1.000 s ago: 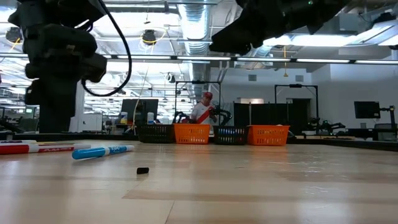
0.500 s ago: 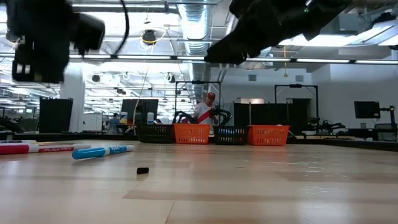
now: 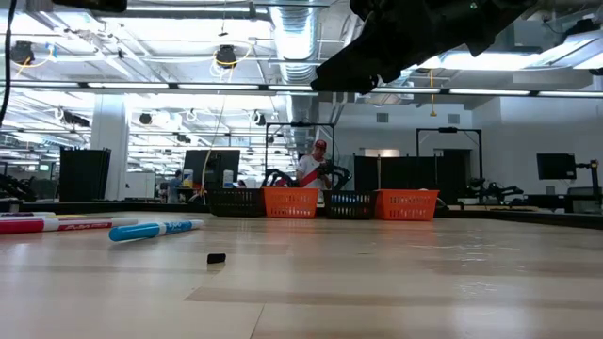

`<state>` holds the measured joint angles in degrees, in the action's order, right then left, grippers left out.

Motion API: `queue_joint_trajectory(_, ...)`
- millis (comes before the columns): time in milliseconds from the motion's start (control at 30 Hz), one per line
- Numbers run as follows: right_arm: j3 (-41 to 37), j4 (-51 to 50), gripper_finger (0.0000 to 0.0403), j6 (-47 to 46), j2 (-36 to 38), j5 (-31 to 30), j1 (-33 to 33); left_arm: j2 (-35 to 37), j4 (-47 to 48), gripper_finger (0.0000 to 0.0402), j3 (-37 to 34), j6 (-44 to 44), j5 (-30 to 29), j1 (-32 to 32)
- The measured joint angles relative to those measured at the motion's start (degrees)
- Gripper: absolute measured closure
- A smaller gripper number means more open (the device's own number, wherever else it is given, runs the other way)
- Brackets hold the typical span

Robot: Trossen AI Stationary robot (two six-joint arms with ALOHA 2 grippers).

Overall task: Pick & Place Markers
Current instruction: Put the white yellow highlighter pen into the left orange bin

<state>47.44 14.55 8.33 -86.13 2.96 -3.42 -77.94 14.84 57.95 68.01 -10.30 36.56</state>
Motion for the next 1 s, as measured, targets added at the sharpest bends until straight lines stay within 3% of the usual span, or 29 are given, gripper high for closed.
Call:
queue_joint_trajectory(167,0.0,-0.7,0.0171,-1.2,0.0,0.0,-0.8,-2.8,-9.6,0.0268,0.2,-3.0,-0.6,2.5)
queue_joint_trajectory(400,0.0,0.1,0.0171,-3.8,0.0,0.0,-1.9,-6.9,-23.3,0.0268,0.2,-9.3,-10.3,6.1)
queue_joint_trajectory(567,0.0,1.4,0.0171,-5.3,0.0,0.0,-3.0,-9.8,-25.1,0.0268,0.2,-7.8,-4.0,5.4)
queue_joint_trajectory(700,0.0,1.4,0.0171,-5.3,0.0,0.0,-3.7,-10.9,-19.4,0.0269,0.2,-0.4,-1.7,4.0)
queue_joint_trajectory(1000,0.0,0.4,0.0171,-5.3,0.0,0.0,-3.7,-8.3,11.0,0.0302,0.2,14.5,2.5,2.4)
